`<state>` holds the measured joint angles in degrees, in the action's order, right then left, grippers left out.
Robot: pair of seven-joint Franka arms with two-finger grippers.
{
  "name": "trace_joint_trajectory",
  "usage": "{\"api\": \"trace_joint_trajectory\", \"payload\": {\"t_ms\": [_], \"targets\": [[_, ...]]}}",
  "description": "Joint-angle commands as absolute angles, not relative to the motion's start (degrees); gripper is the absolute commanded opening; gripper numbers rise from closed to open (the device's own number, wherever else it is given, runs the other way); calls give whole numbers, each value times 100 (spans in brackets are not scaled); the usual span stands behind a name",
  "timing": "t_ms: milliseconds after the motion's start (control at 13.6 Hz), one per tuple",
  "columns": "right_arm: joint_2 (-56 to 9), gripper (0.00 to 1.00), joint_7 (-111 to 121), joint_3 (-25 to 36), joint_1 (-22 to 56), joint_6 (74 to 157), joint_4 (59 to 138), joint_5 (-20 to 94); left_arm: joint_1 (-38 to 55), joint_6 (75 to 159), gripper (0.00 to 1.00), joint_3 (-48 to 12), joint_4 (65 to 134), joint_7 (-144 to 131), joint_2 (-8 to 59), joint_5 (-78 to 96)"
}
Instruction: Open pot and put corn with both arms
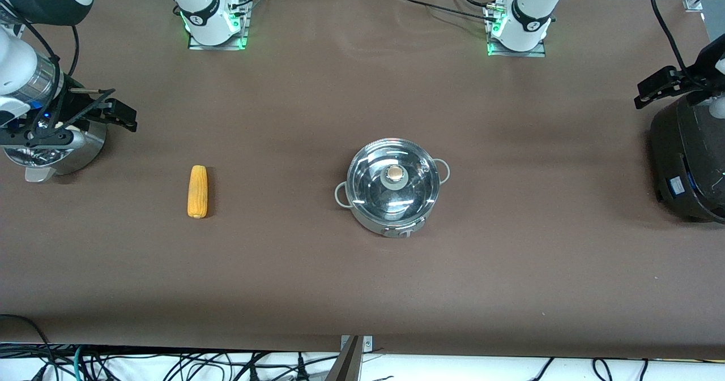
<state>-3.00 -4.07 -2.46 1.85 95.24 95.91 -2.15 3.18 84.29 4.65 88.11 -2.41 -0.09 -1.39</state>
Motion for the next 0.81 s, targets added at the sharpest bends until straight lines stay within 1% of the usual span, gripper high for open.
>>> {"api": "trace_joint_trajectory", "payload": {"t_ms": [0, 368, 515, 736], "targets": [[-369, 100, -448, -246, 185, 9457, 9422, -246, 281, 8279, 100, 448, 8578, -176, 105, -79], [-369, 100, -396, -237, 176, 9475, 9422, -264, 290, 8279, 100, 448, 8578, -176, 105, -79], [-369, 100, -448, -246, 202, 9658, 9439, -290, 290, 8279, 100, 448, 8578, -176, 105, -79], [-781, 100, -404, -255, 220, 9800, 9431, -246, 281, 8279, 100, 448, 8578, -176, 105, -79]]}}
